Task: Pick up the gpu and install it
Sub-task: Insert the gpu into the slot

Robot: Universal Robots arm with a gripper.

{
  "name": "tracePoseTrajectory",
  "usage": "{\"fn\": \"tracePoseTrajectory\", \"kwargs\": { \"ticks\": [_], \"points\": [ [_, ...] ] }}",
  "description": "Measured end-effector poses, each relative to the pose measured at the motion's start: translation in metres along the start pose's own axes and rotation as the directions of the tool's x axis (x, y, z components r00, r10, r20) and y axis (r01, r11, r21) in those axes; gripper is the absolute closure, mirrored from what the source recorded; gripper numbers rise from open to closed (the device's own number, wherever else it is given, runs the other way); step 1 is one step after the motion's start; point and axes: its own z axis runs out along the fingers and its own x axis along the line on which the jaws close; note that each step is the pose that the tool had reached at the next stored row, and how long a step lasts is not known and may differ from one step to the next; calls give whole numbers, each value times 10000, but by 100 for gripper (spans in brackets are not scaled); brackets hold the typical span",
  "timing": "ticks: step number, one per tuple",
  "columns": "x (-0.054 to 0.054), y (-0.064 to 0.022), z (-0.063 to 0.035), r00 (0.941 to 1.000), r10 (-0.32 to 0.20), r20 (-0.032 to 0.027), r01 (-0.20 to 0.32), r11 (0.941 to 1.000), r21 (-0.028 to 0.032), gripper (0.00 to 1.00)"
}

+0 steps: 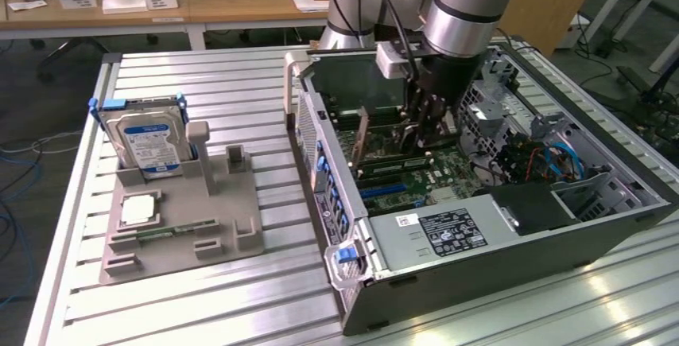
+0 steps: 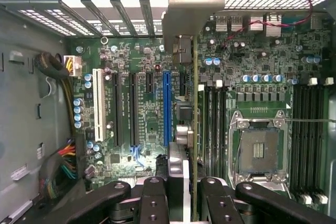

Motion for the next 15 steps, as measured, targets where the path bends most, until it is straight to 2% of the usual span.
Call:
{"fn": "tracePoseTrajectory", "kwargs": {
  "ticks": [5,15],
  "points": [
    [3,64,31,10000,1,-1,-1,10000,0,72],
    [116,64,62,10000,-1,0,1,10000,0,72]
  ]
}}
